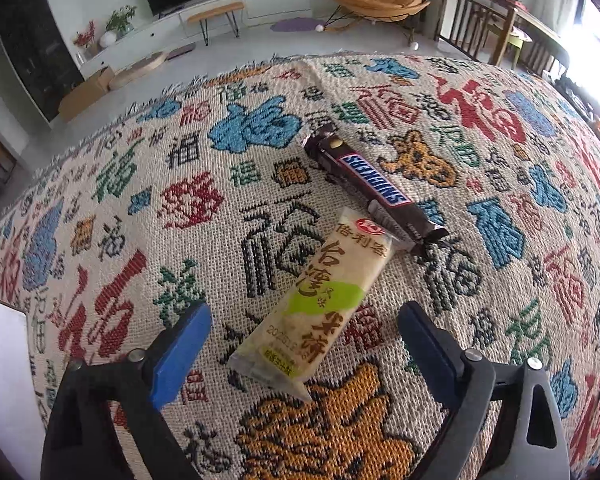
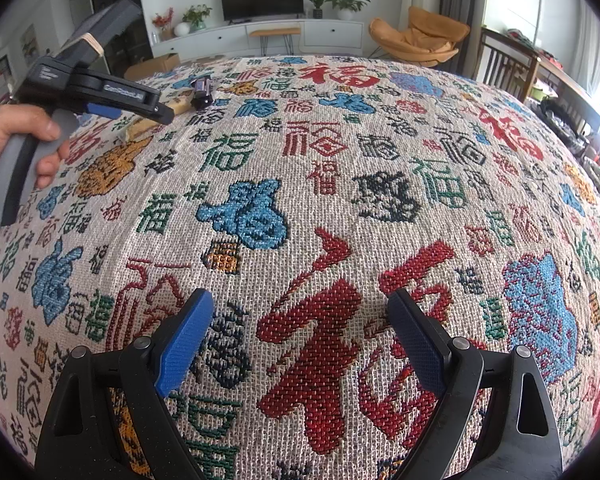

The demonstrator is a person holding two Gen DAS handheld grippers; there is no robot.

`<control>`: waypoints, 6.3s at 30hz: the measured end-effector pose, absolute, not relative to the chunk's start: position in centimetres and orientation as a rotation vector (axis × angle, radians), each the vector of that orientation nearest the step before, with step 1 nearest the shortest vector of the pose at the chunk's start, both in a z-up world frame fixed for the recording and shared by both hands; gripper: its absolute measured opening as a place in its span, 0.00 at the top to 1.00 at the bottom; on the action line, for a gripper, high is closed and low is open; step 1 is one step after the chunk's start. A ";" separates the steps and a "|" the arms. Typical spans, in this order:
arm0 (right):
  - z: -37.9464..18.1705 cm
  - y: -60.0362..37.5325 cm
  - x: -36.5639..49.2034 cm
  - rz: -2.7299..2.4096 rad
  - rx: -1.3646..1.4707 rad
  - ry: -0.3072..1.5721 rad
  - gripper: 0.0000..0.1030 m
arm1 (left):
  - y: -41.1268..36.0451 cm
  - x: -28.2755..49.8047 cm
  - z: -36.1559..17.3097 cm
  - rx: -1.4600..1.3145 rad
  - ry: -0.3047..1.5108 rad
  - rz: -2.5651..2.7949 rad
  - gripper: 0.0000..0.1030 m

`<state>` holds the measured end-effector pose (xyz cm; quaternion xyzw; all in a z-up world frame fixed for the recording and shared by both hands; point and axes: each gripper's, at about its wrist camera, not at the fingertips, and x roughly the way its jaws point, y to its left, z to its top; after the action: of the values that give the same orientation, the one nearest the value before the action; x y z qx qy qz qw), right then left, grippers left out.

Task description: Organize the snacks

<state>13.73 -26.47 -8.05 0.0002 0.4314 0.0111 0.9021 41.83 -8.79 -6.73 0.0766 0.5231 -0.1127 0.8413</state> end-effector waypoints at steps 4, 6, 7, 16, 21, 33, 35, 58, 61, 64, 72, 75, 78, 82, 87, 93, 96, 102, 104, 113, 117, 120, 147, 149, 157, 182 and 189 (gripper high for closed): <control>-8.1 -26.5 13.7 0.023 0.000 0.892 0.11 | -6.4 41.4 -5.8 0.005 1.036 -0.234 0.72; -8.0 -26.5 13.7 0.023 0.000 0.892 0.11 | -4.8 40.8 -5.6 -0.085 1.034 -0.246 0.72; -8.1 -26.5 13.7 0.023 0.000 0.892 0.11 | -4.1 40.0 -5.4 -0.100 1.020 -0.227 0.72; -8.0 -26.5 13.7 0.023 0.000 0.892 0.11 | 0.9 27.6 -3.2 -0.077 1.011 -0.196 0.72; -8.0 -26.5 13.7 0.023 0.001 0.892 0.11 | 2.3 21.9 -5.2 -0.057 1.017 -0.161 0.72; -8.0 -26.5 13.7 0.023 0.001 0.892 0.11 | 3.5 21.2 -7.5 -0.014 0.933 -0.042 0.00; -8.0 -26.6 13.6 0.023 0.001 0.892 0.11 | 3.3 21.3 -7.7 0.000 0.934 -0.037 0.00; -8.0 -26.6 13.6 0.023 0.002 0.892 0.11 | 3.2 21.2 -7.8 0.000 0.933 -0.037 0.00; -8.1 -26.4 13.8 0.023 -0.001 0.893 0.10 | 3.2 21.2 -7.8 0.000 0.933 -0.037 0.00; -8.1 -26.4 13.8 0.023 0.000 0.893 0.10 | 3.2 21.2 -7.8 0.000 0.932 -0.037 0.00; -8.1 -26.4 13.7 0.023 0.000 0.893 0.10 | 3.2 21.2 -7.8 0.000 0.932 -0.037 0.00; -8.1 -26.4 13.7 0.023 0.001 0.893 0.10 | 3.2 21.2 -7.8 0.000 0.932 -0.037 0.00; -8.1 -26.5 13.7 0.022 0.000 0.893 0.10 | 3.2 21.2 -7.8 0.000 0.933 -0.037 0.00; -7.7 -26.1 13.9 -0.014 0.029 0.889 0.12 | 3.2 21.3 -7.8 0.000 0.932 -0.037 0.00; -4.6 -23.4 19.2 0.120 0.127 0.852 0.12 | 3.2 21.3 -7.8 -0.001 0.932 -0.038 0.00; -3.3 -16.5 30.6 0.191 -0.028 0.864 0.12 | 3.2 21.3 -7.8 0.000 0.932 -0.037 0.00; -4.7 -14.4 35.0 0.203 -0.048 0.925 0.12 | 3.2 21.3 -7.8 -0.001 0.932 -0.037 0.00; -7.4 -12.7 37.6 0.215 -0.101 1.003 0.39 | 3.2 21.3 -7.8 0.000 0.932 -0.037 0.00; -6.9 -12.9 37.1 0.198 -0.107 0.974 0.81 | 3.2 21.3 -7.8 0.000 0.933 -0.037 0.00; -3.9 -17.0 30.0 0.266 -0.003 0.918 0.82 | 3.2 21.3 -7.8 0.000 0.933 -0.036 0.00; -3.2 -20.2 23.2 0.267 0.095 0.906 0.82 | 3.2 21.3 -7.8 0.001 0.932 -0.036 0.00; -4.1 -21.4 17.8 0.239 0.126 0.900 0.82 | 3.2 21.3 -7.8 0.000 0.932 -0.036 0.00; -8.1 -18.1 12.1 0.177 -0.082 0.885 0.19 | 3.2 21.3 -7.9 0.001 0.933 -0.036 0.00; -8.1 -18.1 12.1 0.176 -0.082 0.885 0.19 | 3.2 21.3 -7.9 0.001 0.932 -0.036 0.00; -8.0 -18.2 12.1 0.176 -0.082 0.885 0.19 | 3.2 21.3 -7.9 0.001 0.932 -0.036 0.00; -8.1 -18.2 12.1 0.176 -0.083 0.885 0.18 | 3.1 21.3 -7.8 0.002 0.932 -0.036 0.00; -8.0 -18.2 12.1 0.176 -0.083 0.886 0.18 | 3.1 21.3 -7.8 0.002 0.933 -0.036 0.00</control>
<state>12.14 -18.19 -8.03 -0.0401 0.4278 0.0852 0.8990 21.32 3.14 -7.84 0.0008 0.4496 -0.0172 0.8930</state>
